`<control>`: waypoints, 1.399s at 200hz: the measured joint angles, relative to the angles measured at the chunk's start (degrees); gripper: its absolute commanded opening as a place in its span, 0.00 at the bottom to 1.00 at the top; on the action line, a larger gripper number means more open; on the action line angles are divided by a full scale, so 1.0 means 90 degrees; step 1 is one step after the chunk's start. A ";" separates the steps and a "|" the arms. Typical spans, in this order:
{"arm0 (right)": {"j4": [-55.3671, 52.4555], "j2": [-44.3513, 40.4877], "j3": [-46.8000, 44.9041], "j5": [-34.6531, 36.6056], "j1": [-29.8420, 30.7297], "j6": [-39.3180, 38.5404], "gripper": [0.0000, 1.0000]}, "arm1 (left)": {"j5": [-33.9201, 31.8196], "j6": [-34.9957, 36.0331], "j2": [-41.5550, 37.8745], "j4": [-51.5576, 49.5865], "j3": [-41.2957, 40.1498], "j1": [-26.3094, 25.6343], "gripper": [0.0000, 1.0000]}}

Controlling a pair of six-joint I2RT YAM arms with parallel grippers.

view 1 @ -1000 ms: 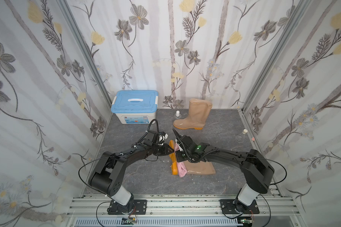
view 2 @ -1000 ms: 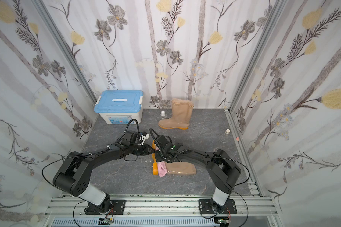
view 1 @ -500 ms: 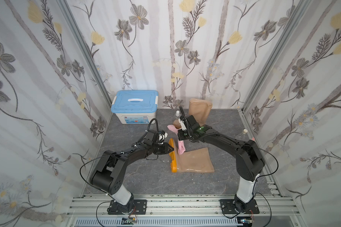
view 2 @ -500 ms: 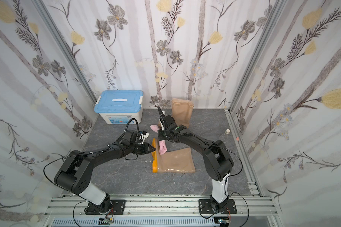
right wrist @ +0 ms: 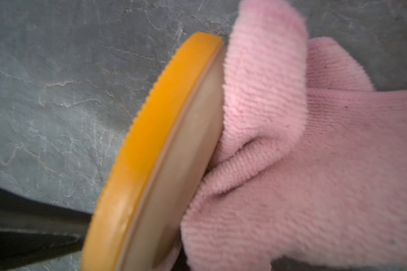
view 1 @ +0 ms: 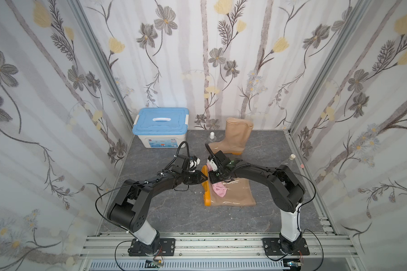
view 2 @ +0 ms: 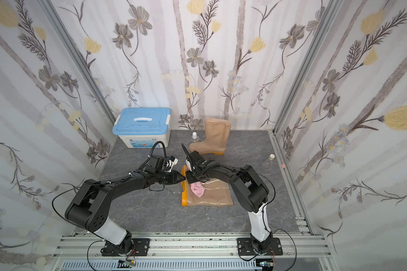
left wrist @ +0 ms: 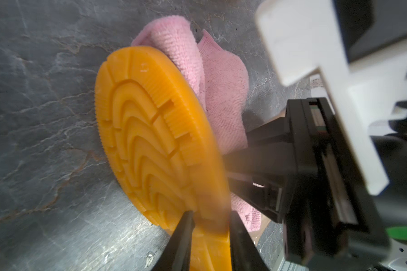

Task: Wipe the rubber boots with a cloth
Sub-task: Wipe the dirt off the rubber boot.

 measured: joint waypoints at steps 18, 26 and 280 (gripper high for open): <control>-0.0231 0.0124 0.0192 0.0335 0.0172 -0.0245 0.00 | -0.0005 0.0005 0.0005 -0.0024 0.0010 -0.0002 0.29; -0.0265 0.0102 0.0153 0.0508 0.0228 -0.0335 0.00 | -0.0007 0.0007 0.0005 -0.0039 0.0010 -0.0002 0.29; -0.1321 -0.0119 0.0894 0.0056 -0.0262 0.0177 0.00 | -0.0012 -0.0027 -0.0002 0.0032 -0.0015 0.0002 0.29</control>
